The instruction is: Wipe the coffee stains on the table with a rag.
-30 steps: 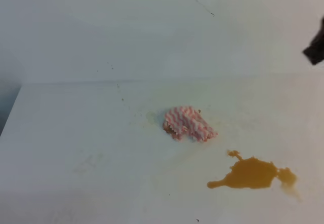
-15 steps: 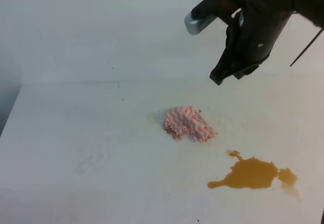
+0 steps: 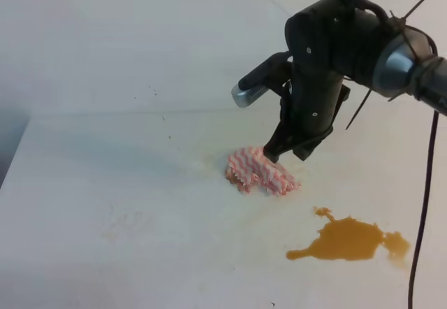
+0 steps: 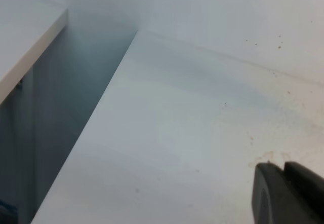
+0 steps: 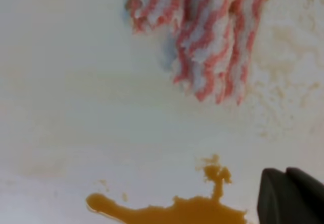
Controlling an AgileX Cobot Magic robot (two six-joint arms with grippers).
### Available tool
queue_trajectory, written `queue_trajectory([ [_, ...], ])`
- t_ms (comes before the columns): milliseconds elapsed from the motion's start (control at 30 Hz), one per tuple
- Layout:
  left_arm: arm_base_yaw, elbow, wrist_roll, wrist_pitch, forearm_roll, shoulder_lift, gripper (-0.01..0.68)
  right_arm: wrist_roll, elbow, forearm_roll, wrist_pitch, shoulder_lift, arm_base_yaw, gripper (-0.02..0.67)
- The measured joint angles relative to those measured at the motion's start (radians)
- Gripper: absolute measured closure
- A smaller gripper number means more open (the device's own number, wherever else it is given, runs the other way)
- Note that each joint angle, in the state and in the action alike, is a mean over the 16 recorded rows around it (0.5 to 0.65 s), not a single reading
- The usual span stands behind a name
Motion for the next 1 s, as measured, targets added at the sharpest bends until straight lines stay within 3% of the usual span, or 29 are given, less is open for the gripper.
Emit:
queue_trajectory([
  [167,0.000,-0.002,0.000,0.001,0.000,0.000,0.676,0.008,-0.047,0.022,-0.002,0.054,0.000,0.575],
  [633,0.000,0.002,0.000,0.000,0.000,-0.002,0.676,0.044,-0.137,0.053,-0.005,0.185,0.000,0.221],
  [1000,0.000,-0.002,0.000,0.001,0.000,0.002,0.676,0.049,-0.216,0.055,-0.022,0.276,0.000,0.177],
])
